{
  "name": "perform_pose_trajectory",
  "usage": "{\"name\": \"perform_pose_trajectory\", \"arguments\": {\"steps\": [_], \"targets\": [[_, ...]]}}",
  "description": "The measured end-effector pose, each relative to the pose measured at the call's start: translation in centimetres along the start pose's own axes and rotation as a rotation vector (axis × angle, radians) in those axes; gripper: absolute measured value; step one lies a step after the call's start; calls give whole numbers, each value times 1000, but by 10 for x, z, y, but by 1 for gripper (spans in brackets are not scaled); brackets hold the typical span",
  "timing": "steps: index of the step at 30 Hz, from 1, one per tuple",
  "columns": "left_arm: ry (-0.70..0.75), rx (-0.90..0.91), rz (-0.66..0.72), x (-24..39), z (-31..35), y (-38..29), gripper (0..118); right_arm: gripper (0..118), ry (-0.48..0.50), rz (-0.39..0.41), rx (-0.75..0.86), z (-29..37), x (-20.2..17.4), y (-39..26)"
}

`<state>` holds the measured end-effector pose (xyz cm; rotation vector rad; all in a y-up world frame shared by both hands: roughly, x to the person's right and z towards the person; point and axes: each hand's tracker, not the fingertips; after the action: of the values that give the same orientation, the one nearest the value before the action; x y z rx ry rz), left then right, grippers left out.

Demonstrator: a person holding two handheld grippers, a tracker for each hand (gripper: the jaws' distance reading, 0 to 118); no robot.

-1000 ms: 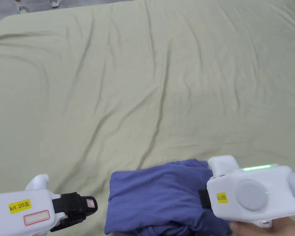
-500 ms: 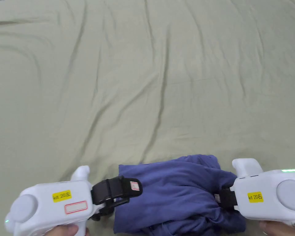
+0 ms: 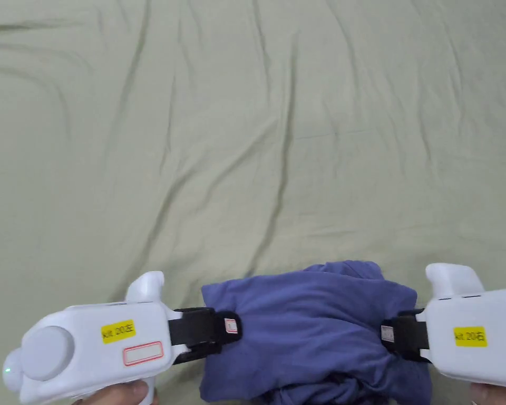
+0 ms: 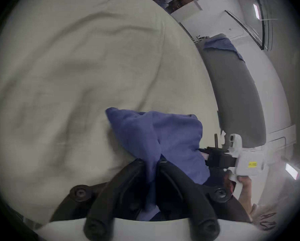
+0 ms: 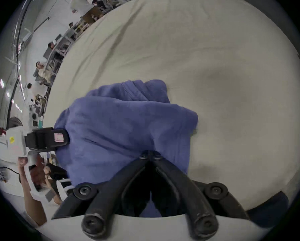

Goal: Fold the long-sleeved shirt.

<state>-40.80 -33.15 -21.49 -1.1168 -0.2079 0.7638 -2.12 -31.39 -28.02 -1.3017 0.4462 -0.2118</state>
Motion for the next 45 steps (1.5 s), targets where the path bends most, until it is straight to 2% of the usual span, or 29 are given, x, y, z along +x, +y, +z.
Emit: {"name": "perform_pose_trajectory", "arguments": {"steps": [2,4,6,7,10,14,17,21,23,24,25,26,28,29,32,33,34,35,36,37,38,40,42,45], "targets": [[-67,20,42,0,29,6,4,0,42,-39,48,15,-15,-1],[-51,27,19,-1,56,17,4,0,67,7,39,17,-45,-1],[89,62,-51,-2,88,27,4,0,119,103,41,12,-82,-2],[143,81,-44,-9,104,35,4,0,126,126,52,7,-102,-3],[272,120,32,-44,152,56,4,0,169,108,24,-20,-156,-5],[581,143,8,-103,209,87,4,0,302,187,-31,-45,-239,-13],[779,165,106,-164,237,111,4,0,392,203,-17,-48,-286,-17],[867,134,134,-233,247,135,4,0,445,237,-24,-52,-328,-17],[870,137,235,-253,248,138,5,0,466,256,-26,-56,-345,-16],[872,147,252,-257,248,138,11,0,472,258,-27,-56,-349,-15],[872,152,234,-248,241,132,24,0,476,260,-27,-57,-354,-15],[879,151,211,-245,237,131,44,0,478,269,-24,-56,-359,-15],[1000,125,94,-234,229,129,111,0,480,296,-17,-57,-366,-16],[1039,132,46,-245,236,134,118,0,478,298,-16,-56,-368,-16],[1094,175,22,-220,242,129,118,0,483,303,-11,-50,-364,-18],[1044,115,40,-216,241,127,117,0,478,304,-5,-45,-362,-18],[969,98,58,-206,242,125,111,0,473,304,4,-38,-357,-17],[895,122,71,-192,245,121,99,0,470,300,16,-30,-351,-17],[832,168,72,-177,250,115,78,0,461,306,42,-17,-342,-17],[765,235,46,-153,253,104,25,0,448,335,92,-3,-333,-17],[724,305,4,-130,258,96,0,0,429,363,142,12,-321,-17],[706,382,-111,-78,263,79,0,0,352,396,260,49,-290,-17],[687,478,-224,-9,264,47,0,0,265,392,372,88,-252,-14],[639,629,-380,80,270,4,0,0,160,293,543,162,-186,-16]]}}
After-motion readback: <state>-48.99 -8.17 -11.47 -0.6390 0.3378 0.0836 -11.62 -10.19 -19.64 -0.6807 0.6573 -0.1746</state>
